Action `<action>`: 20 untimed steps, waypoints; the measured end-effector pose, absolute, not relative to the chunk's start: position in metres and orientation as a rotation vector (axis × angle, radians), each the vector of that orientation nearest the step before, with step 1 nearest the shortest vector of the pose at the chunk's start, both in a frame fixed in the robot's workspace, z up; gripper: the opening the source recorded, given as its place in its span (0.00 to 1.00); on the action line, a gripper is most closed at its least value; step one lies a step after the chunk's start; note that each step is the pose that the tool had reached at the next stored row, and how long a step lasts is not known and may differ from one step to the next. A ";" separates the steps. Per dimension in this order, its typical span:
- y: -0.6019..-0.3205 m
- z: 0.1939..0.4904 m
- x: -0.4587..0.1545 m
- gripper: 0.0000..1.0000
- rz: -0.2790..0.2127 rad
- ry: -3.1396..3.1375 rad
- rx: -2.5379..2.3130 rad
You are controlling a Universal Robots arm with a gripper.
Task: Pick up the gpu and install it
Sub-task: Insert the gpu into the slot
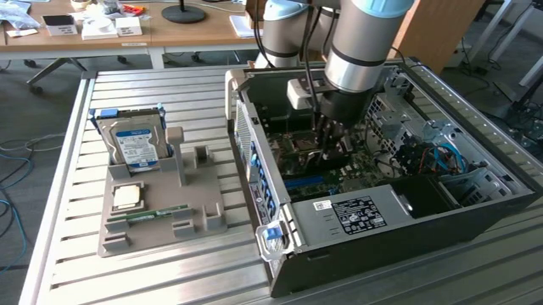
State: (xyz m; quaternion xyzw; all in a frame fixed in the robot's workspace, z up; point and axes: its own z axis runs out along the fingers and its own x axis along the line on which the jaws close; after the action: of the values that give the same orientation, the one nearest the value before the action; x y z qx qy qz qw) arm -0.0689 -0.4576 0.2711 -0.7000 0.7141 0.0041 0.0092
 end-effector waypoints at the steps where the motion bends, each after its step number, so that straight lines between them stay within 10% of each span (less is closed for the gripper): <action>1: -0.458 0.271 -0.069 0.27 0.013 2.230 -2.186; 20: -0.458 0.268 -0.076 0.27 0.013 2.230 -2.186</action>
State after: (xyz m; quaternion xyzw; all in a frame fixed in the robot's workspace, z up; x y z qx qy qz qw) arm -0.0757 -0.4577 0.2676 -0.7000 0.7141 0.0040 0.0092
